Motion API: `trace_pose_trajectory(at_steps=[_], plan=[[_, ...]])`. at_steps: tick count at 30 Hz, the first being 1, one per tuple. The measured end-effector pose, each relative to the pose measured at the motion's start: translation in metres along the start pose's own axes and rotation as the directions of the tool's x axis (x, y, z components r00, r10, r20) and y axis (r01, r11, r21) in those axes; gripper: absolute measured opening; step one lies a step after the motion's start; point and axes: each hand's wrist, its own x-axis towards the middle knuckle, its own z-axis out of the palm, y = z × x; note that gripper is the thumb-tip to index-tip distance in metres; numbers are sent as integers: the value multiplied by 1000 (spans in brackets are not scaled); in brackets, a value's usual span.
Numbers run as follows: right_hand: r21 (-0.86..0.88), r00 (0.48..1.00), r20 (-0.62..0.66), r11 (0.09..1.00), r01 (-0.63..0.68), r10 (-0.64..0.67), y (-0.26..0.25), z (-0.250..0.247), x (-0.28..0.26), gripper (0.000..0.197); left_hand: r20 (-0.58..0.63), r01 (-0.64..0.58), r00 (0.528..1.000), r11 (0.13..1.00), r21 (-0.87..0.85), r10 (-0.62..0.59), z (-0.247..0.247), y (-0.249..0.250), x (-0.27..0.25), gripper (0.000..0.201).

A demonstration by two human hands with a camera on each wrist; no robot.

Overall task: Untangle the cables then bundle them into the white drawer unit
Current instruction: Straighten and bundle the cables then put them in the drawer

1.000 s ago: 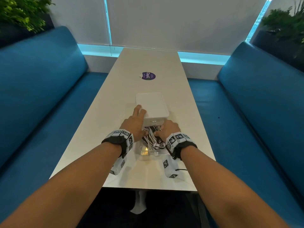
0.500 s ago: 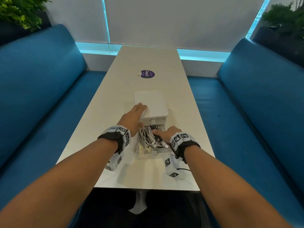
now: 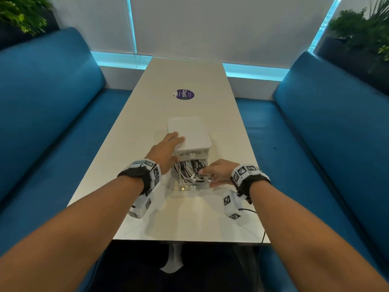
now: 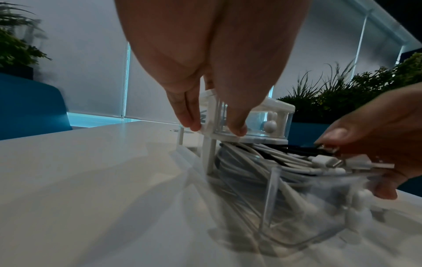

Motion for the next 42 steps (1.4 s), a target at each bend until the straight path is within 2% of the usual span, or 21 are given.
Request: trace_pose_trajectory(at_steps=[3, 7, 10, 14, 17, 19, 22, 26, 28, 31, 34, 36, 38, 40, 42], plan=[[-6, 998, -1, 998, 62, -62, 5, 1, -4, 50, -1, -5, 1000, 1000, -18, 5, -1, -2, 0, 70], [-79, 987, -130, 994, 82, -92, 12, 14, 2, 51, 1, -14, 1000, 999, -40, 14, -1, -4, -1, 70], [-109, 970, -221, 991, 83, -105, 16, 21, 5, 58, -2, -16, 1000, 999, -38, 16, -2, -5, -1, 69], [-245, 911, -373, 965, 88, -178, 13, 27, 0, 55, 0, -17, 1000, 999, -39, 17, -3, -6, 1, 69], [-275, 867, -446, 956, 102, -221, 6, 32, 4, 52, 0, -11, 1000, 999, -37, 11, -4, -6, 1, 68], [-271, 877, -435, 959, 87, -203, 3, 33, 3, 52, 13, -7, 1000, 999, -31, 8, -5, -7, 1, 67], [-217, 929, -339, 973, 75, -147, 2, 25, -5, 51, 33, -10, 999, 1000, -12, 10, -8, -7, 2, 66], [12, 979, -161, 992, 126, -122, 7, 14, -7, 54, 39, -12, 999, 1000, -22, 13, -7, -7, 1, 66], [55, 977, -172, 989, 137, -126, 10, 14, -5, 49, 39, -19, 999, 1000, -21, 20, -8, -7, 1, 66], [-76, 957, -257, 990, 117, -133, 10, 20, 0, 41, 34, -23, 999, 999, -29, 24, -8, -7, -1, 66], [-191, 889, -426, 977, 96, -170, 5, 28, 7, 41, 32, -15, 999, 999, -32, 16, -7, -7, -3, 65], [-246, 850, -484, 965, 94, -207, 0, 31, 7, 40, 41, -10, 999, 999, -30, 11, -9, -7, -4, 64], [-247, 880, -436, 965, 85, -189, 0, 31, 8, 42, 52, -9, 999, 1000, -25, 10, -10, -7, -4, 64], [-162, 930, -345, 984, 72, -125, 1, 28, 8, 47, 53, -19, 998, 1000, -15, 20, -10, -7, -4, 64], [-80, 958, -275, 994, 68, -87, -2, 25, 6, 57, 49, -26, 998, 1000, -13, 27, -10, -7, -3, 64]])
